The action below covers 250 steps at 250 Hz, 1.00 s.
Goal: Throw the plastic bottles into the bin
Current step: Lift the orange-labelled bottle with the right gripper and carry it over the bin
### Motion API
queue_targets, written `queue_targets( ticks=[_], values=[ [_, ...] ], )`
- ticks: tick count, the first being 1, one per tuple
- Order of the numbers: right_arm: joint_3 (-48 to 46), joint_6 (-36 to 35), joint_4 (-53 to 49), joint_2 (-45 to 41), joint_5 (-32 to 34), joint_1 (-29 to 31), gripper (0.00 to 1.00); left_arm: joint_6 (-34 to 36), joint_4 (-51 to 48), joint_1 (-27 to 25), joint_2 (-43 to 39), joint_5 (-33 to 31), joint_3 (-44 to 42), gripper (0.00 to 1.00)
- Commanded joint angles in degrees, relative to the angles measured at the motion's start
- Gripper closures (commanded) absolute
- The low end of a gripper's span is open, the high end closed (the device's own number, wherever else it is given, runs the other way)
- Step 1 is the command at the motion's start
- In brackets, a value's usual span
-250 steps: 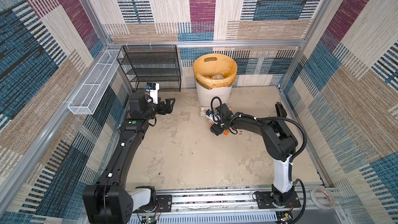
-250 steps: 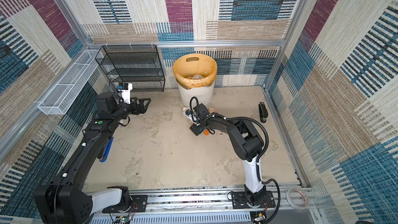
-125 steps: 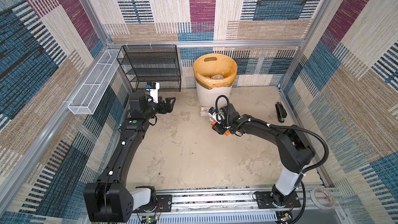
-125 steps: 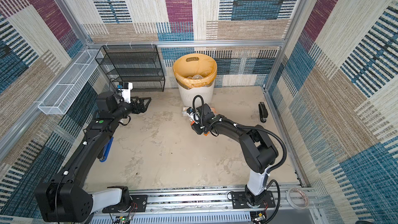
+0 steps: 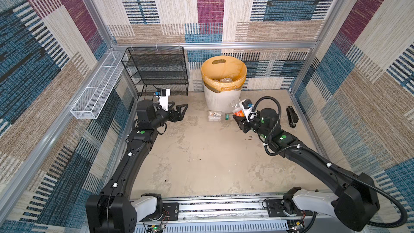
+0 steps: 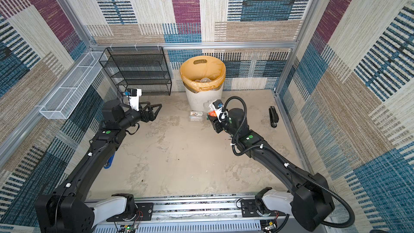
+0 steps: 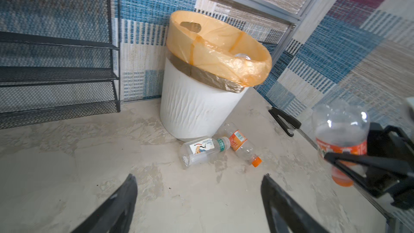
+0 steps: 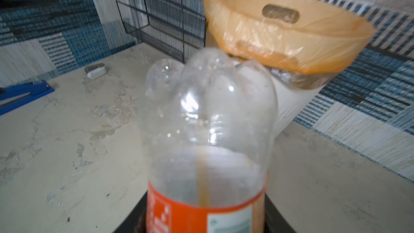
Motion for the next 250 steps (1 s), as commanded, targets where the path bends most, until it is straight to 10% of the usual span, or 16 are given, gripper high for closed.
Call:
queue_targets(
  ticks=[1,95,136,188,250],
  values=[
    [-4.1,2.4,13.8,-5.7,4.5,-0.6,0.48,4.5,4.5,-2.9,-1.2,1.4,-1.7,0.13],
    [-12.1,-2.4,34.6,-22.2,11.0,-1.0,0.44,13.2,4.9,-13.9,-1.3,-1.8,-5.0,0.12],
    [6.9,-0.4,30.9,-4.5,2.0,-3.1,0.41,12.7,5.1,-14.0,0.1,-1.0,-3.7,0.13],
    [63.9,5.1,-10.7,34.5,-0.7,-4.8,0.12,14.8,2.5,-15.2,-1.9,-2.6,-3.7,0.07],
    [59.1,7.3,-10.8,31.3,0.9,-7.9,0.01,17.7,-0.8,-15.6,-2.1,-3.4,-2.6,0.03]
  ],
)
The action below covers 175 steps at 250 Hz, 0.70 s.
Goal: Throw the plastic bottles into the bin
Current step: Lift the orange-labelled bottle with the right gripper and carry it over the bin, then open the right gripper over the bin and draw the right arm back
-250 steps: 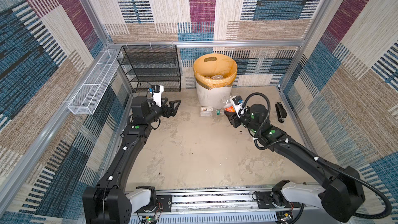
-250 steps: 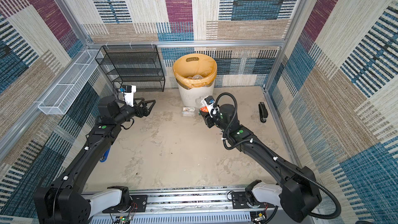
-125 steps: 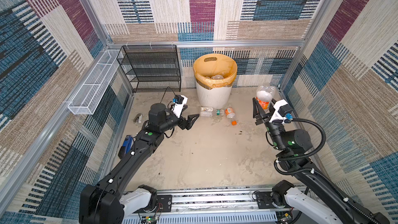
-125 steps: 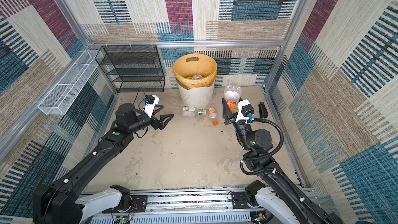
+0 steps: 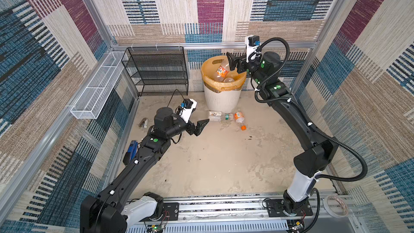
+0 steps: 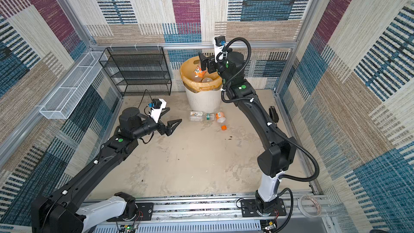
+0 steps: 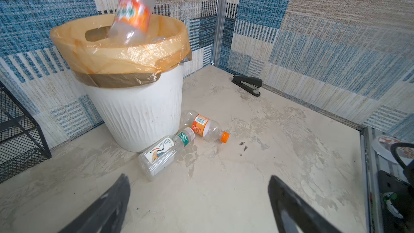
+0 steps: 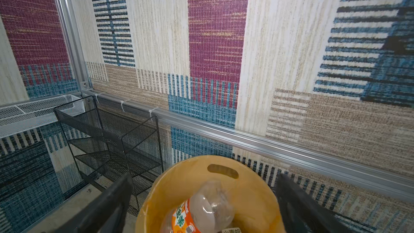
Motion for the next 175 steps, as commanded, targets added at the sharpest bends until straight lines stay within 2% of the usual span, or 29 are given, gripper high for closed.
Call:
queue_targets(
  ticks=[1,36,63,86,138,175],
  values=[
    [-4.7,2.4,-2.6,-4.1,0.9,-1.5,0.01,2.9,-1.4,0.0,0.9,-0.3,1.0,0.03],
    [-19.9,3.5,1.5,-13.9,3.1,-4.8,0.02,1.9,-1.4,-0.1,2.7,1.1,1.9,0.05],
    [-30.3,6.0,-1.0,-18.6,1.8,-9.2,0.02,2.3,-1.6,0.0,3.0,0.9,1.9,0.05],
    [-39.6,7.5,-2.6,-20.9,-2.1,-12.0,0.00,2.5,-1.9,-0.2,3.4,1.1,1.9,0.06],
    [-53.9,8.9,-2.7,-19.2,-9.9,-12.7,0.05,2.0,-2.0,-0.3,4.6,1.9,2.2,0.07],
    [-55.2,8.0,-3.3,-12.8,-13.1,-12.6,0.10,2.0,-2.2,-0.6,5.1,1.6,2.3,0.08]
  ],
)
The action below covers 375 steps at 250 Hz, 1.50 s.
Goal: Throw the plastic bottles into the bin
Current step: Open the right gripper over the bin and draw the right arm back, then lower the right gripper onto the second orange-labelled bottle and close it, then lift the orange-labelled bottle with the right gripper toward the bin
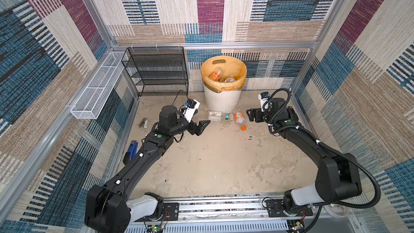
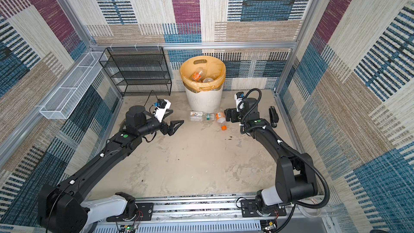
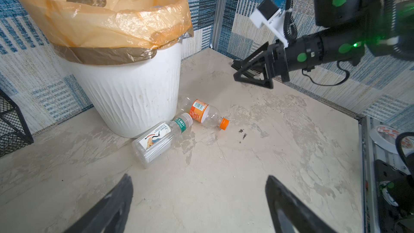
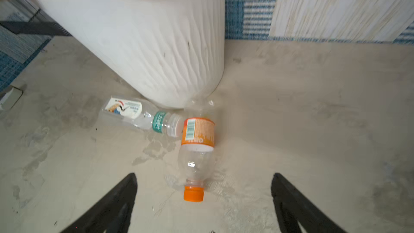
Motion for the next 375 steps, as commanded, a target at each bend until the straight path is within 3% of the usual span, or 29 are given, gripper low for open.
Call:
queue_targets(
  ticks=[1,118,238,310,375],
  values=[
    [-0.1,0.3,1.0,4.0,-4.7,0.1,0.10,1.9,-0.1,-0.3,0.2,0.9,0.9,0.08],
    [9.4,0.0,0.1,20.7,-0.9,3.0,0.12,3.2,-2.0,-0.9,0.8,-0.5,1.5,0.09],
    [19.5,-0.7,-0.8,32.4,2.7,3.1,0.22,4.6,-3.5,-1.0,0.6,-1.2,1.8,0.09],
    [14.5,0.6,0.6,25.4,2.0,3.2,0.45,4.4,-3.4,-1.0,1.2,-0.7,2.0,0.10],
    [6.8,2.2,3.0,12.4,2.2,3.2,0.49,4.2,-3.2,-1.5,0.9,-0.6,1.9,0.11]
  ],
)
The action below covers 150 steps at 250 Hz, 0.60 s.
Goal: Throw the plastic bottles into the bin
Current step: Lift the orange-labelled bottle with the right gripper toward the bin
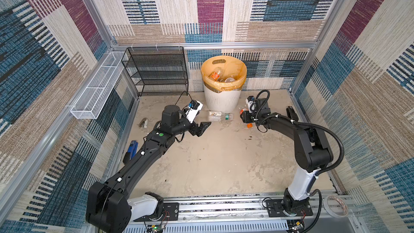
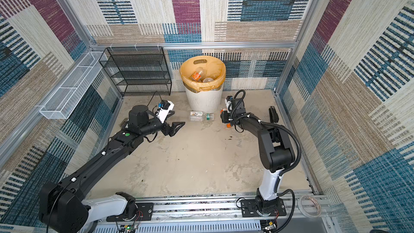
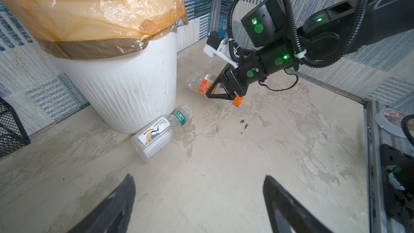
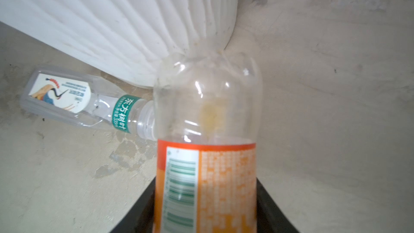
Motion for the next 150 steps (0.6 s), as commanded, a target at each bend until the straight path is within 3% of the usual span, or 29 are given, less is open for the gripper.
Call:
queue_targets(
  ticks=[1,56,103,150],
  values=[
    [-2.8,1.5,3.5,-5.4,-0.1,0.2,0.49,0.6,-0.1,-0.3,-0.3,0.2,0.5,0.11],
    [-14.5,1.3,11.4,-29.0,2.0,0.1,0.49,0.4,0.8,-0.9,-0.6,0.0,0.0,0.11],
    [-25.4,-0.8,28.6,-48.9,0.8,0.1,0.47,-0.8,2.3,-1.4,0.6,0.8,-0.1,0.12],
    [-29.2,-3.2,40.9,-59.4,0.5,0.1,0.47,-0.2,4.3,-2.7,-0.6,-1.4,-1.8,0.13]
  ],
)
